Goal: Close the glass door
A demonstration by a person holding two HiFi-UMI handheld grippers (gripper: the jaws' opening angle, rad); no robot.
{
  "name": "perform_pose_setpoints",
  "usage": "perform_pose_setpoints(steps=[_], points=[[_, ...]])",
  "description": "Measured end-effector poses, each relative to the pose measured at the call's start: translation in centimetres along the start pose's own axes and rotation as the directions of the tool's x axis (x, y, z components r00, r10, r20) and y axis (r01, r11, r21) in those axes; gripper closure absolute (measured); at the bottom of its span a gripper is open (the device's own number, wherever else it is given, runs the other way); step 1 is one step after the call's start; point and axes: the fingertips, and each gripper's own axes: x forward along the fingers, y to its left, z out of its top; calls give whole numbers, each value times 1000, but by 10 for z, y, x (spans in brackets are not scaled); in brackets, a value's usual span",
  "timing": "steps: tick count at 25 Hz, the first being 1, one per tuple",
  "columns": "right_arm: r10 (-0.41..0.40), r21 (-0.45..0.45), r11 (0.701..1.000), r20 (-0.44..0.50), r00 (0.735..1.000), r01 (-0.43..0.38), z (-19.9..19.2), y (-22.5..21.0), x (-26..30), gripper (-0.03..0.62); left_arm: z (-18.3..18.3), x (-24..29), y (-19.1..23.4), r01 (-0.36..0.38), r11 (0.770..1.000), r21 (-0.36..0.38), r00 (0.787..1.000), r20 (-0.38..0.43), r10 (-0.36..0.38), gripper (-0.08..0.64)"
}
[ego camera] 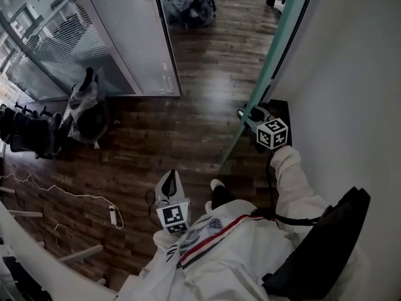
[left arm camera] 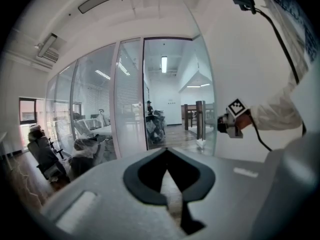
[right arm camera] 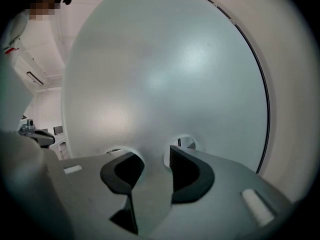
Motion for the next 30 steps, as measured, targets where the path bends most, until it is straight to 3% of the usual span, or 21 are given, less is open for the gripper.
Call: perform_pose_setpoints(steps=[7, 10, 16, 21, 30], points=[[1, -32, 999, -11, 1000, -2, 3, 10, 39, 448, 0, 8, 15, -36, 999, 7, 999, -1, 36, 558], [-33, -37, 999, -4, 999, 32, 5, 13, 55, 451, -5, 15, 22, -53, 999, 4, 998, -20, 53, 558], [-64, -26, 998, 39, 997, 65, 14, 22, 93, 451, -2, 50, 27, -50, 999, 12, 998, -32, 50, 558], [-43, -45, 998, 38, 998, 45, 20, 28, 126, 454, 7, 80, 28, -42, 999, 20, 998, -35, 43, 558], [-57, -68, 996, 59, 997, 61, 34, 30, 175, 460, 14, 122, 57, -91, 995, 38, 993, -73, 94, 558]])
